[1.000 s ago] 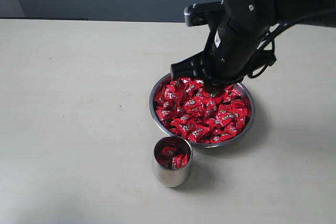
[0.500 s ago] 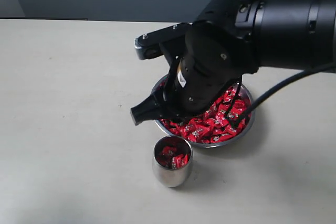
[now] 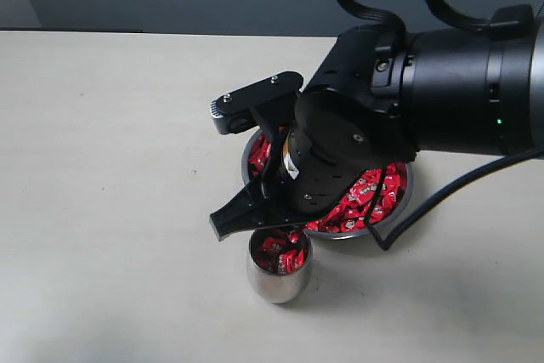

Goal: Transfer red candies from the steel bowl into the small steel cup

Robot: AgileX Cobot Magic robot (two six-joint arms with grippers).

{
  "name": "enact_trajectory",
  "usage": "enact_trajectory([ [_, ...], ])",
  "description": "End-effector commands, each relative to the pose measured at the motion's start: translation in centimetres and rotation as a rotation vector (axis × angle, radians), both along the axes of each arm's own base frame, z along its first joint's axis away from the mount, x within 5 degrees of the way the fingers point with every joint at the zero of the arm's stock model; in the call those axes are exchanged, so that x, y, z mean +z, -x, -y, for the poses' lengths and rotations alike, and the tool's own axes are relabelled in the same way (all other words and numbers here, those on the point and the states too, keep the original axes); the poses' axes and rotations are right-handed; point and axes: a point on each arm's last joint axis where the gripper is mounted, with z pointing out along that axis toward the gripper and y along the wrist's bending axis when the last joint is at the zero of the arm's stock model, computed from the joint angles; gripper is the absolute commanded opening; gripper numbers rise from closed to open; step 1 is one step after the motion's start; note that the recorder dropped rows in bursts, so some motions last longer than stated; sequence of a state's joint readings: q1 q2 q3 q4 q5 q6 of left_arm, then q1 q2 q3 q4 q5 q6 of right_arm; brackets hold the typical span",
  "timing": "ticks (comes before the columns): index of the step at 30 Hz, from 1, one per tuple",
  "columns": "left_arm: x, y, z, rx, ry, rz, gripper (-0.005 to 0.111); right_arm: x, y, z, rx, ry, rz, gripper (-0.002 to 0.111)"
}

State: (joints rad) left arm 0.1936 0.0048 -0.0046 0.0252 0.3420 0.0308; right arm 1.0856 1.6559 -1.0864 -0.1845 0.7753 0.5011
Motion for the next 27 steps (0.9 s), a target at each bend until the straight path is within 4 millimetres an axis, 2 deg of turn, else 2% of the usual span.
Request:
enact_trajectory([
  [1,-0.06,-0.01,0.03,-0.006,-0.002,0.008,0.000,0.09,0.33,-0.10,0.054,-0.006,-0.005,-0.001],
  [8,-0.06,-0.01,0.03,-0.006,-0.002,0.008,0.000,0.17,0.26,-0.41,0.072,-0.036,0.008,0.000],
  [15,-0.06,-0.01,0.03,-0.006,-0.002,0.008,0.000,0.17,0.26,-0.41,0.072,-0.036,0.008,0.027],
  [27,-0.06,-0.01,0.03,-0.006,-0.002,0.008,0.000,0.19,0.12,-0.38,0.076,-0.034,0.020,0.027],
])
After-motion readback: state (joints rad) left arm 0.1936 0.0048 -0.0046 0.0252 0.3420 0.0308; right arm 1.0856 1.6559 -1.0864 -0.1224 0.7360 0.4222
